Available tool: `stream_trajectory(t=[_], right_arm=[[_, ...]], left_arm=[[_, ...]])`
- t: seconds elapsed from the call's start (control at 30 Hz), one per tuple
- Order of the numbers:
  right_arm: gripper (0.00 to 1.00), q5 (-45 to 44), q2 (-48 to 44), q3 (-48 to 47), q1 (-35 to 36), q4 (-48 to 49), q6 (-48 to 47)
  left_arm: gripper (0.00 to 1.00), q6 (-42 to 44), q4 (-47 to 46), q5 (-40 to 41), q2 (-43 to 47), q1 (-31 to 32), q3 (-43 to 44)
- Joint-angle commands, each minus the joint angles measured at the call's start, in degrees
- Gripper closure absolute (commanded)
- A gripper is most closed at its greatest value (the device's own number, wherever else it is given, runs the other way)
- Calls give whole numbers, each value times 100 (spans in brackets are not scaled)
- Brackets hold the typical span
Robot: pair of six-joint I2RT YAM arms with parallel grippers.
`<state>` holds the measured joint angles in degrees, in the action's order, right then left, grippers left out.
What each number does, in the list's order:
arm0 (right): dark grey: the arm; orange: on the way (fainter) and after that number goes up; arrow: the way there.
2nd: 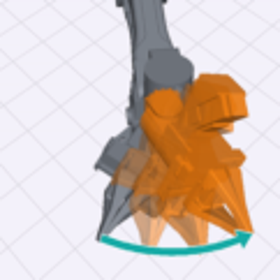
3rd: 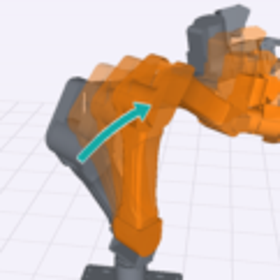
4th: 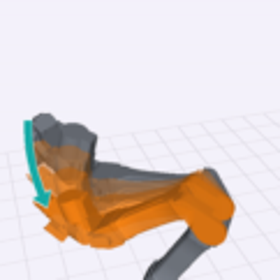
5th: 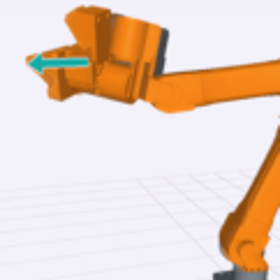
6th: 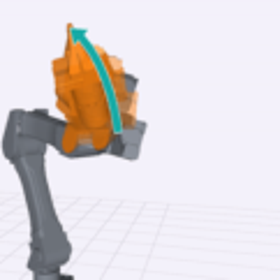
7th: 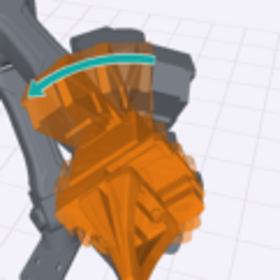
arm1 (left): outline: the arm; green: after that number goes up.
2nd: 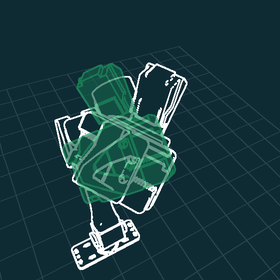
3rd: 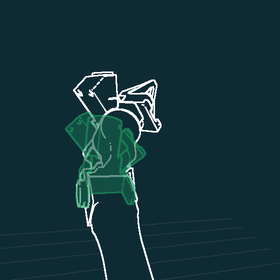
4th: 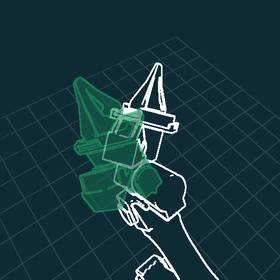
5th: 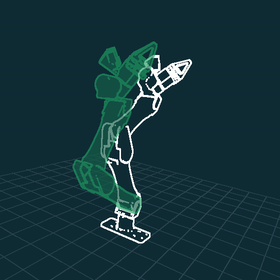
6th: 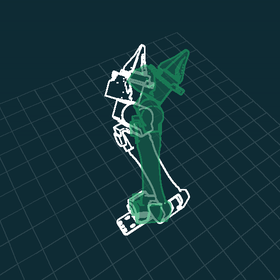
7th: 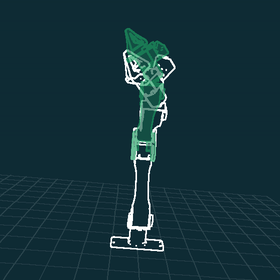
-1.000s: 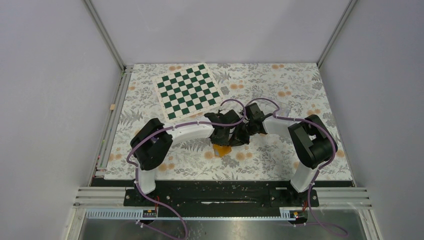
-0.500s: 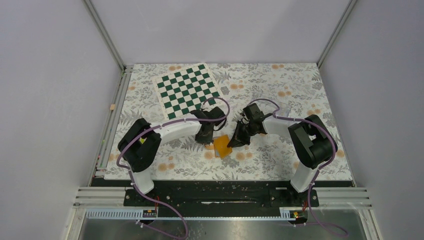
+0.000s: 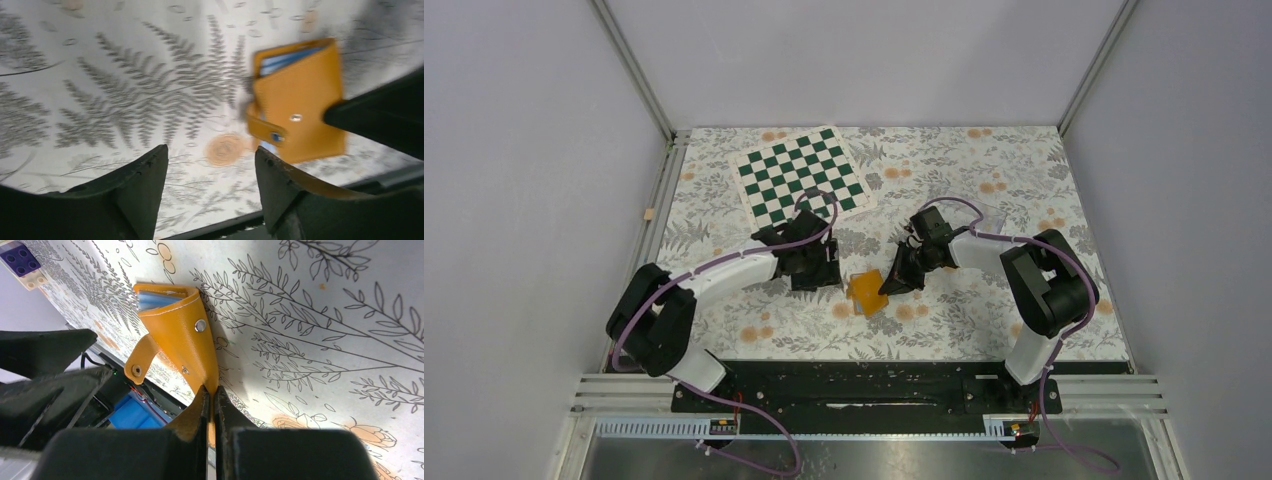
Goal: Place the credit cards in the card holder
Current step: Open the card holder at the center of the board.
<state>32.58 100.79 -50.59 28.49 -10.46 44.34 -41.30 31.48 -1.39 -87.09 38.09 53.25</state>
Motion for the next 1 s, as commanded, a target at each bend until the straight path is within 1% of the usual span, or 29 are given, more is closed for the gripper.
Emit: stream_trajectory(t=[0.0, 0.1, 0.23, 0.4, 0.5, 0.7, 0.73, 0.8, 0.97], right_arm=[[100, 20, 39, -141, -10, -166, -106], [100, 43, 54, -144, -10, -154, -108], [100, 47, 61, -147, -9, -156, -120], [100, 60, 57, -144, -11, -157, -124], [100, 69, 70, -147, -16, -163, -127], [100, 98, 79, -153, -11, -134, -136], [100, 112, 83, -153, -13, -128, -129], [100, 132, 90, -158, -8, -127, -136], [100, 165, 99, -162, -11, -115, -146]], left_arm=[[33, -198, -1072, -1002, 222, 29, -12], [30, -121, -905, -890, 8, 160, 225], [29, 31, -223, -396, -547, 492, 907], [30, 60, 559, 300, -1120, 815, 1539], [35, 37, 916, 583, -1309, 892, 1740], [45, 8, 995, 832, -1236, 877, 1634], [48, 8, 992, 845, -1230, 870, 1617], [59, 31, 955, 786, -1230, 836, 1585], [63, -5, 747, 649, -1137, 731, 1386]])
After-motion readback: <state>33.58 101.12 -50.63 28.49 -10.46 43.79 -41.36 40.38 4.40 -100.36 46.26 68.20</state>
